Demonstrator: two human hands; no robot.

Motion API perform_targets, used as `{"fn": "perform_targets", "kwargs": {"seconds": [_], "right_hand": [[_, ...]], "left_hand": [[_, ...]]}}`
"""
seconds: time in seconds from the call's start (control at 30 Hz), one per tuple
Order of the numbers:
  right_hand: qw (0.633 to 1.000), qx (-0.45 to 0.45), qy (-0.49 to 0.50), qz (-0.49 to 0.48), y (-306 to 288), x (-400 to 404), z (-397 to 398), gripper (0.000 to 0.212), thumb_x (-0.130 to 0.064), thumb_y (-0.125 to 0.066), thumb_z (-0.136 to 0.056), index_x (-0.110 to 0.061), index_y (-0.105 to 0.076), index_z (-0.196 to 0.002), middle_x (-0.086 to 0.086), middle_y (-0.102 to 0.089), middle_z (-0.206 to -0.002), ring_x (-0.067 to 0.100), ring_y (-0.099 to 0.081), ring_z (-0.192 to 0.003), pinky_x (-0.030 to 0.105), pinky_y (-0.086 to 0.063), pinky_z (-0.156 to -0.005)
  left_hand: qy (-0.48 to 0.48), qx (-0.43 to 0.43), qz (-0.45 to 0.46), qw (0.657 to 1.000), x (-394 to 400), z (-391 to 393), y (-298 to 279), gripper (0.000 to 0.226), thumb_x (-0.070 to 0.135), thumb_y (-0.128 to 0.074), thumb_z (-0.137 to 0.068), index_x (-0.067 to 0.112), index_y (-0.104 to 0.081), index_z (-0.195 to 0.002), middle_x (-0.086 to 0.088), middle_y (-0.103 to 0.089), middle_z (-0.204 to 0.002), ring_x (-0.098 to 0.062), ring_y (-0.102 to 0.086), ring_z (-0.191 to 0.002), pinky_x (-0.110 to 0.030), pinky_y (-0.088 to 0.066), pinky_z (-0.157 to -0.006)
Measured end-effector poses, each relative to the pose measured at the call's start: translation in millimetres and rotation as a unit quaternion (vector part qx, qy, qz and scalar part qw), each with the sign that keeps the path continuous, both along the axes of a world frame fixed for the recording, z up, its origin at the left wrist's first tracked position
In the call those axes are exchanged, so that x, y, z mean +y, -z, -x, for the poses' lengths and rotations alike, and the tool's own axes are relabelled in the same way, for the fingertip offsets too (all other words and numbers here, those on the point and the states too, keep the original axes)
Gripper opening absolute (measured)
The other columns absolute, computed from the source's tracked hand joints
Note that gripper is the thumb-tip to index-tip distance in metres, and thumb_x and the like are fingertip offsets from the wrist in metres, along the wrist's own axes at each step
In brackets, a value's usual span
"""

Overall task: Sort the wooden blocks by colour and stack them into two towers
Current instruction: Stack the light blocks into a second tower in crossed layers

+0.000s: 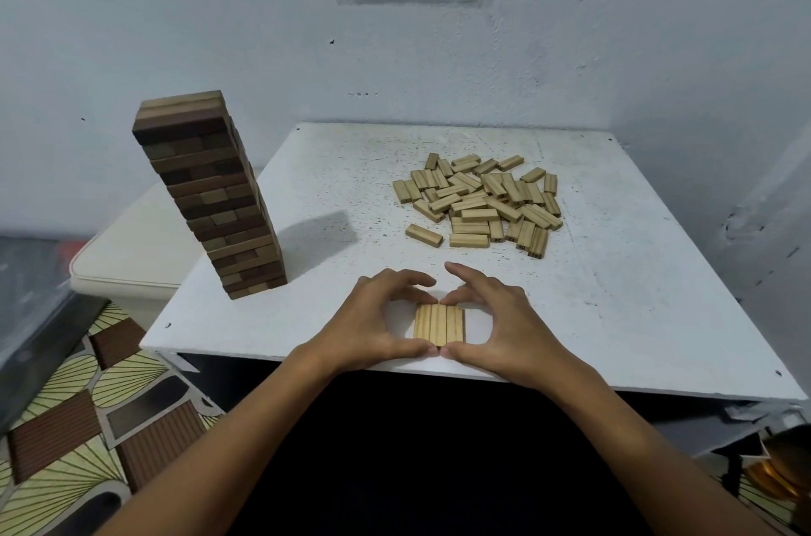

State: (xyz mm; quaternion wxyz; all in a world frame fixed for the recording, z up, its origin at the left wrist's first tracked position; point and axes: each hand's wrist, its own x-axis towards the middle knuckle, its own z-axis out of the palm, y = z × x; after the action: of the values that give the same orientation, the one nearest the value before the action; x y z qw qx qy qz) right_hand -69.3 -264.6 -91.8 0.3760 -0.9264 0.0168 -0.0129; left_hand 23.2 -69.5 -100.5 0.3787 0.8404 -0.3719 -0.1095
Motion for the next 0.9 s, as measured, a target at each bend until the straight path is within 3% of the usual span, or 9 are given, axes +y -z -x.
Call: {"fn": "perform_targets", "kwargs": {"seconds": [0.13, 0.27, 0.33, 0.4, 0.5, 0.6, 0.73, 0.8, 0.9], "right_hand": [[1.000, 0.001, -0.011, 0.009, 4, -2, -2, 0.089, -0.044, -0.078, -0.073, -0.061, -0.017, -0.136, -0.031, -0.054, -0.124, 0.005, -0.031, -0.121, 0.029, -0.024, -0.103], [0.999, -0.009, -0.033, 0.001, 10, -8, -3, 0.075, -0.061, -0.071, -0.071, -0.058, -0.033, -0.137, -0.028, -0.052, -0.129, 0.003, -0.039, -0.125, 0.029, -0.030, -0.103], [0.998, -0.019, -0.023, -0.059, 8, -14, -8, 0.061, -0.052, -0.071, -0.080, -0.046, -0.046, -0.136, -0.020, -0.051, -0.136, -0.001, -0.046, -0.124, 0.028, -0.036, -0.106], [0.997, -0.043, -0.004, -0.069, 2, -21, -17, 0.050, -0.040, -0.068, -0.088, -0.034, -0.052, -0.135, -0.012, -0.049, -0.141, 0.001, -0.048, -0.124, 0.023, -0.038, -0.105], [0.995, -0.066, 0.016, 0.072, -3, -30, -40, 0.050, -0.034, -0.056, -0.097, -0.021, -0.046, -0.143, -0.003, -0.041, -0.151, 0.016, -0.032, -0.141, 0.027, -0.026, -0.112], [0.973, -0.025, 0.009, 0.229, 1, -31, -63, 0.056, -0.041, -0.037, -0.103, -0.017, -0.027, -0.153, 0.003, -0.018, -0.161, 0.021, -0.003, -0.150, 0.041, -0.004, -0.121], [0.944, 0.000, -0.018, 0.329, 8, -22, -69, 0.059, -0.042, -0.022, -0.105, -0.011, -0.017, -0.154, 0.008, -0.013, -0.163, 0.022, -0.002, -0.150, 0.047, 0.002, -0.121], [0.948, -0.019, -0.048, 0.313, 8, -19, -62, 0.055, -0.037, -0.024, -0.105, -0.012, -0.019, -0.154, 0.005, -0.015, -0.162, 0.018, -0.005, -0.150, 0.040, -0.002, -0.122], [0.977, -0.031, -0.093, 0.190, 5, -21, -52, 0.048, -0.024, -0.036, -0.104, -0.017, -0.031, -0.151, -0.007, -0.022, -0.160, 0.005, -0.008, -0.148, 0.032, -0.018, -0.120]], "left_hand": [[0.008, -0.010, -0.007, 1.000, 0, -2, 5, 0.063, 0.066, -0.074, -0.059, 0.054, -0.049, -0.116, 0.044, -0.056, -0.111, 0.004, -0.050, -0.118, -0.031, -0.036, -0.102], [-0.013, -0.012, 0.026, 1.000, 0, -7, 9, 0.058, 0.071, -0.067, -0.066, 0.047, -0.056, -0.118, 0.018, -0.058, -0.120, 0.000, -0.050, -0.114, -0.025, -0.042, -0.096], [-0.035, -0.024, 0.049, 0.998, -4, -12, 6, 0.052, 0.069, -0.060, -0.072, 0.044, -0.057, -0.118, 0.013, -0.060, -0.118, 0.002, -0.052, -0.111, -0.022, -0.042, -0.091], [-0.062, -0.045, 0.035, 0.996, -13, -22, 3, 0.051, 0.065, -0.057, -0.078, 0.040, -0.059, -0.122, 0.010, -0.061, -0.123, -0.002, -0.051, -0.114, -0.031, -0.043, -0.096], [-0.074, -0.121, -0.041, 0.989, -32, -39, -2, 0.050, 0.056, -0.051, -0.086, 0.031, -0.058, -0.129, 0.009, -0.058, -0.133, -0.014, -0.044, -0.125, -0.046, -0.039, -0.102], [-0.092, -0.191, -0.121, 0.970, -51, -47, -3, 0.047, 0.047, -0.051, -0.093, 0.027, -0.052, -0.136, 0.006, -0.050, -0.142, -0.019, -0.036, -0.131, -0.043, -0.031, -0.102], [-0.102, -0.240, -0.151, 0.954, -55, -45, 6, 0.039, 0.041, -0.045, -0.096, 0.028, -0.054, -0.131, 0.007, -0.049, -0.139, -0.019, -0.040, -0.126, -0.041, -0.030, -0.096], [-0.096, -0.249, -0.110, 0.957, -46, -42, 8, 0.032, 0.039, -0.045, -0.096, 0.028, -0.060, -0.122, 0.010, -0.055, -0.130, -0.015, -0.044, -0.121, -0.040, -0.031, -0.091], [-0.073, -0.230, -0.047, 0.969, -29, -43, 10, 0.023, 0.032, -0.054, -0.092, 0.028, -0.069, -0.108, 0.014, -0.063, -0.119, -0.010, -0.050, -0.118, -0.041, -0.037, -0.089]]}}
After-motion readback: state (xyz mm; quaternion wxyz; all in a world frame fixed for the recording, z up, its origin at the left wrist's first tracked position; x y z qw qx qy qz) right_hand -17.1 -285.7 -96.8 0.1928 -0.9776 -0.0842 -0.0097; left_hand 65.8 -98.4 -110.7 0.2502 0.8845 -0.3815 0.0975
